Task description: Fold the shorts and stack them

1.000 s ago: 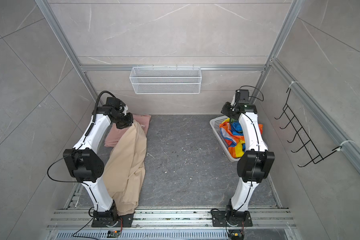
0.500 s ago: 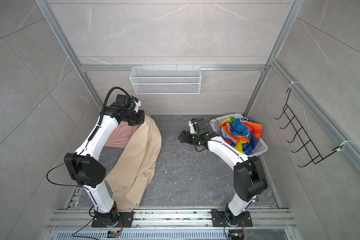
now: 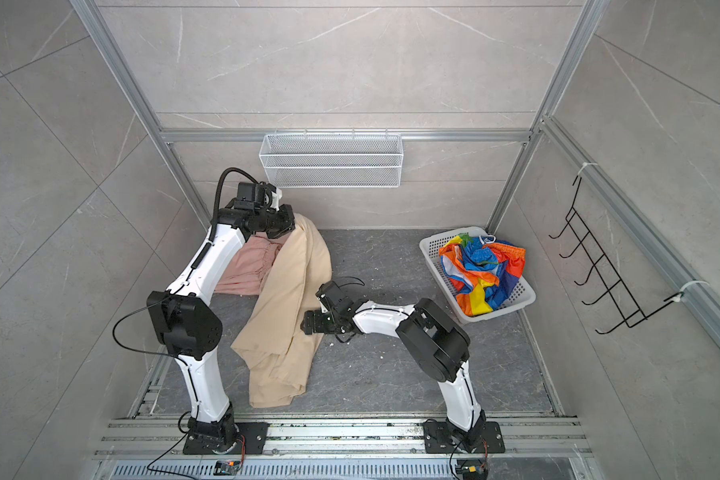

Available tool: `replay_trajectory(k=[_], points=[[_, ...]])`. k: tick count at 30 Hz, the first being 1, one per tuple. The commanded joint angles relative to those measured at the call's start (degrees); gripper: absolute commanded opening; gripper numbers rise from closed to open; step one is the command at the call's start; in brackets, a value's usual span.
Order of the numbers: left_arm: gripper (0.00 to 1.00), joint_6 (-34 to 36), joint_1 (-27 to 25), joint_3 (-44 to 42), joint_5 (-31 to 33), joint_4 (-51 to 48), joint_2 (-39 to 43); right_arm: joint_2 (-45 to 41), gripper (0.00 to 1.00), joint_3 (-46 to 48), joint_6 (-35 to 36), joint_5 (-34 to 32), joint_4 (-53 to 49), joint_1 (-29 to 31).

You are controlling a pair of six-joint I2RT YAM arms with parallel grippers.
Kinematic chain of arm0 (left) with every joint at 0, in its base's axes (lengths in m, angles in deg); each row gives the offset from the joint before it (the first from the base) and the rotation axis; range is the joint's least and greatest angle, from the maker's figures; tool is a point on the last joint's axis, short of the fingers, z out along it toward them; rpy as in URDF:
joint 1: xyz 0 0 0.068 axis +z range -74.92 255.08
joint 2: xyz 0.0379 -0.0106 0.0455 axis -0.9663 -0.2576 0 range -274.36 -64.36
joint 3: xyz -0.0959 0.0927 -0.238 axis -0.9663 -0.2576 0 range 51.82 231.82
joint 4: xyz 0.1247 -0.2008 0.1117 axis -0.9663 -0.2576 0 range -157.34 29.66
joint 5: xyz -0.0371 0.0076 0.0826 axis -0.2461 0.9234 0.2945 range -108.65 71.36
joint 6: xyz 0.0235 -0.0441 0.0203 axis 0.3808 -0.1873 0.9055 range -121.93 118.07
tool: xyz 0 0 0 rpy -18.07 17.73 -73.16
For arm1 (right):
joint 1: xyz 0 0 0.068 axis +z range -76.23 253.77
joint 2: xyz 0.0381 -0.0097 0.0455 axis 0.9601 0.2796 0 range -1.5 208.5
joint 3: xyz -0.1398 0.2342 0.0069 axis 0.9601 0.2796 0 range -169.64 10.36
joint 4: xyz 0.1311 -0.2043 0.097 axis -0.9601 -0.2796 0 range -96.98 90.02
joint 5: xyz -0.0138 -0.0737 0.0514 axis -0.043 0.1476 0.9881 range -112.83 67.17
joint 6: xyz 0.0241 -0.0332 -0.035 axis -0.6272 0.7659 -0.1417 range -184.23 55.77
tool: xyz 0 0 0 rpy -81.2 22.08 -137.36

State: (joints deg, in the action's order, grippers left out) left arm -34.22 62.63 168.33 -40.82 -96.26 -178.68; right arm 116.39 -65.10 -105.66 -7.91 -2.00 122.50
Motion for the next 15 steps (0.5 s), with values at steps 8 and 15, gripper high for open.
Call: replay_trajectory(k=[8, 15], points=[[0.00, -0.73, 1.51, -4.86, -2.52, 4.57, 5.18, 3.25, 0.00, -5.76, 4.53, -5.88, -12.42, -11.34], [0.00, -3.19, 1.74, -18.23, -3.74, 10.69, 9.10, 1.02, 0.35, -18.08, 21.26, -10.81, -32.05, -26.24]])
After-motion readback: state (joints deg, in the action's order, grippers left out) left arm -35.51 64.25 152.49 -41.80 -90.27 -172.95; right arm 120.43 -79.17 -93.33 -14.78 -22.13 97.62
